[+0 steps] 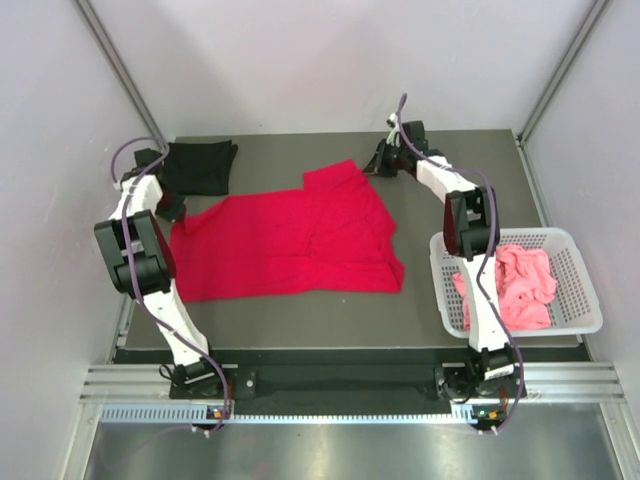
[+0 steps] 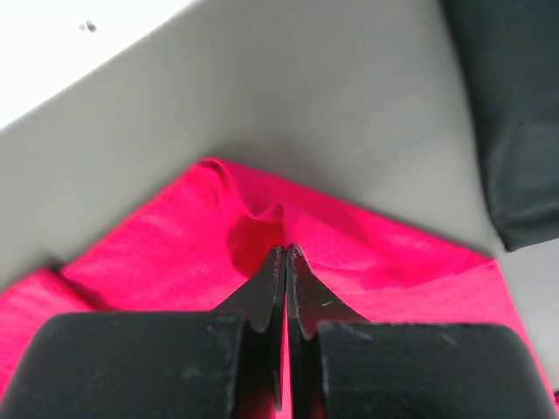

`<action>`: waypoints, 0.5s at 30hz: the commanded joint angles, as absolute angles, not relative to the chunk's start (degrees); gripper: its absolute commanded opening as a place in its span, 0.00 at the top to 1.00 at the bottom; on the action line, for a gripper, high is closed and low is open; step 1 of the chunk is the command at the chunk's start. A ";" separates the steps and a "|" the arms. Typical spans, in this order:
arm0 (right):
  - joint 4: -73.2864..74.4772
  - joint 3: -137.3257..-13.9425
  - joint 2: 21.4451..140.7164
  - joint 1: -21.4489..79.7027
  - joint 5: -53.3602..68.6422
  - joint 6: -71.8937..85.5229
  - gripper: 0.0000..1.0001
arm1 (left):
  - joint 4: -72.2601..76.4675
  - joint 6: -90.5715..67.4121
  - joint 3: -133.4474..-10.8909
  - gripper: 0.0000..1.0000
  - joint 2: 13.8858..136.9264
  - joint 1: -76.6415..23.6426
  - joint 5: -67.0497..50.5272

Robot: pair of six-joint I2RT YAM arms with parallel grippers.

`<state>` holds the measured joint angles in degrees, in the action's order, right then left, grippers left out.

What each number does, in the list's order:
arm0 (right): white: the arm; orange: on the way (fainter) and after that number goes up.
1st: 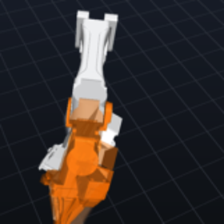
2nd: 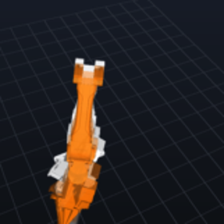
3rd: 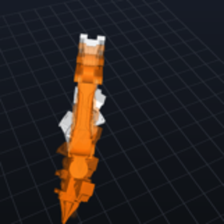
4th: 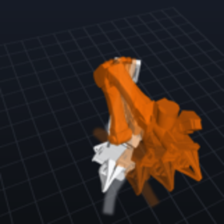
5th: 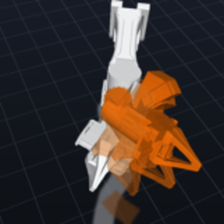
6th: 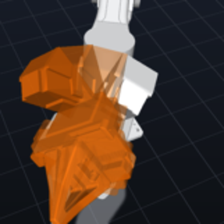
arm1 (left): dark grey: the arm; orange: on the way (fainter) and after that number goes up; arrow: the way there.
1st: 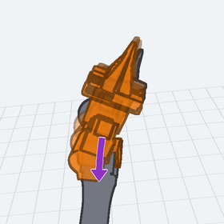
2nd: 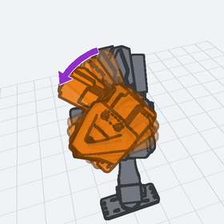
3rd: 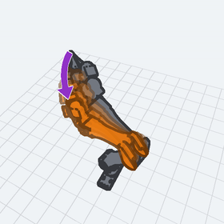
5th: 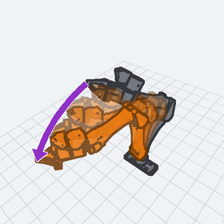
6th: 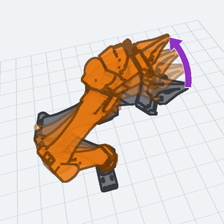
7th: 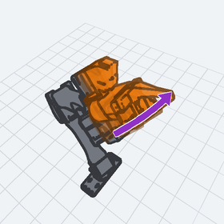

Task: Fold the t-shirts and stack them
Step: Fold the tshirt

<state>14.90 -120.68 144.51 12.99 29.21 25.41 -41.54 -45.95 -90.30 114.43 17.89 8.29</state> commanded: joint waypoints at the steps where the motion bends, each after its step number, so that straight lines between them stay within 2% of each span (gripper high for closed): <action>1: 17.22 -120.06 135.27 10.81 27.33 26.71 1.00 | -37.18 -39.82 -90.35 1.00 111.09 20.82 5.45; 9: 22.32 -114.70 128.07 9.58 26.90 27.68 1.00 | -34.28 -37.00 -88.77 1.00 110.56 25.40 0.71; 15: 23.91 -116.71 129.54 9.93 28.83 29.09 1.00 | -33.23 -37.00 -89.82 1.00 111.09 25.75 -4.83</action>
<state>22.65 -114.83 131.28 10.28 28.73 28.27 -36.34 -38.22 -88.73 113.62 25.54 -1.28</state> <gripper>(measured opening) 0.006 0.011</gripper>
